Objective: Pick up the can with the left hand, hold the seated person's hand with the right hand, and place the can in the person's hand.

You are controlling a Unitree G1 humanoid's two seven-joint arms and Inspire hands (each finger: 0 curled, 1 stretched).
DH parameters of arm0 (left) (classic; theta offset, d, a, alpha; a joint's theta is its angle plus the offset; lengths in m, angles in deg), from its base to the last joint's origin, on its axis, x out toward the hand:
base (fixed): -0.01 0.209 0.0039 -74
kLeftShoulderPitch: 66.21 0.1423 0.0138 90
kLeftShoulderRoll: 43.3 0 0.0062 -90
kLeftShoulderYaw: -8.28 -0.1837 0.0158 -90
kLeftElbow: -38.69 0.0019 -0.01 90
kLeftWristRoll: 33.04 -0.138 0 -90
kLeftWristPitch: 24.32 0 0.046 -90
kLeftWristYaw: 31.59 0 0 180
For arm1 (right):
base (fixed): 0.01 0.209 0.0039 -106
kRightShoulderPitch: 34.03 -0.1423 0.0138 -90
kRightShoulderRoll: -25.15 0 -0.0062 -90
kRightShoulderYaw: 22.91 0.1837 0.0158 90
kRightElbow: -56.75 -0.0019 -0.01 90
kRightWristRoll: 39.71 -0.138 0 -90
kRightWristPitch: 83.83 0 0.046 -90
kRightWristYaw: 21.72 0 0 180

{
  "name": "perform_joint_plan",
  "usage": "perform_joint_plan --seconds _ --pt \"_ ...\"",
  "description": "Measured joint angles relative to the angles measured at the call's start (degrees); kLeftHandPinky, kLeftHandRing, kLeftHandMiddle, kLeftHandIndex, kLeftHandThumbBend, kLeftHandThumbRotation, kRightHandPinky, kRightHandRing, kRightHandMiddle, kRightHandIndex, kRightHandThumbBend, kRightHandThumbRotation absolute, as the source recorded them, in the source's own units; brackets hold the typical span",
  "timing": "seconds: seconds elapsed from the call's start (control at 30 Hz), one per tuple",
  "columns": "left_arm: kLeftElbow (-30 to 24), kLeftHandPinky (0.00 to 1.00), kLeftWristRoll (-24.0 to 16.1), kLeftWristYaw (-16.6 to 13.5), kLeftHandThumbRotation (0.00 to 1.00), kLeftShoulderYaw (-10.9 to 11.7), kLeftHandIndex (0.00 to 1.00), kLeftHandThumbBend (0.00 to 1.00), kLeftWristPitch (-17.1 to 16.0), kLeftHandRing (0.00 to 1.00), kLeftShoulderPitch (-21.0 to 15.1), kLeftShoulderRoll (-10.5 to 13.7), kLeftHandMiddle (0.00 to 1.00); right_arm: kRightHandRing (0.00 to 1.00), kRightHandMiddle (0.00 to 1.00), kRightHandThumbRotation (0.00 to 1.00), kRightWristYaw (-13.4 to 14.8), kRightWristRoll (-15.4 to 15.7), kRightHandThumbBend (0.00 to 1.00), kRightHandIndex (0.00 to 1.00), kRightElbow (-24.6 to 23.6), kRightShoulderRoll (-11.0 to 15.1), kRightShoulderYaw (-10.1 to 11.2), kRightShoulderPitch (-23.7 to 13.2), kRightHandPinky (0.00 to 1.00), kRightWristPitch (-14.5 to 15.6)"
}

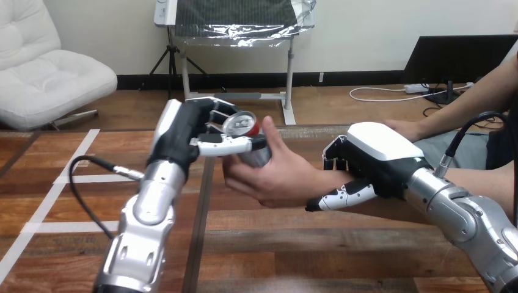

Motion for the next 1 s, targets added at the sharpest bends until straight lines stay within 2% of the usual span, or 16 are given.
perform_joint_plan --seconds 0.33,1.0 --pt "2.4 0.34 0.0 0.0 0.00 -0.5 0.49 0.69 -0.8 0.41 -1.8 -1.8 0.46 0.22 0.30 0.47 -0.2 -0.2 0.76 0.35 -0.2 -0.2 0.2 0.1 0.16 0.7" --pt "4.4 0.34 -0.8 0.1 0.00 -3.3 0.49 0.67 -2.0 0.41 -3.3 -2.6 0.46 0.23 0.30 0.46 -0.3 -0.2 0.76 0.35 -0.2 -0.1 1.0 1.6 0.17 1.0"
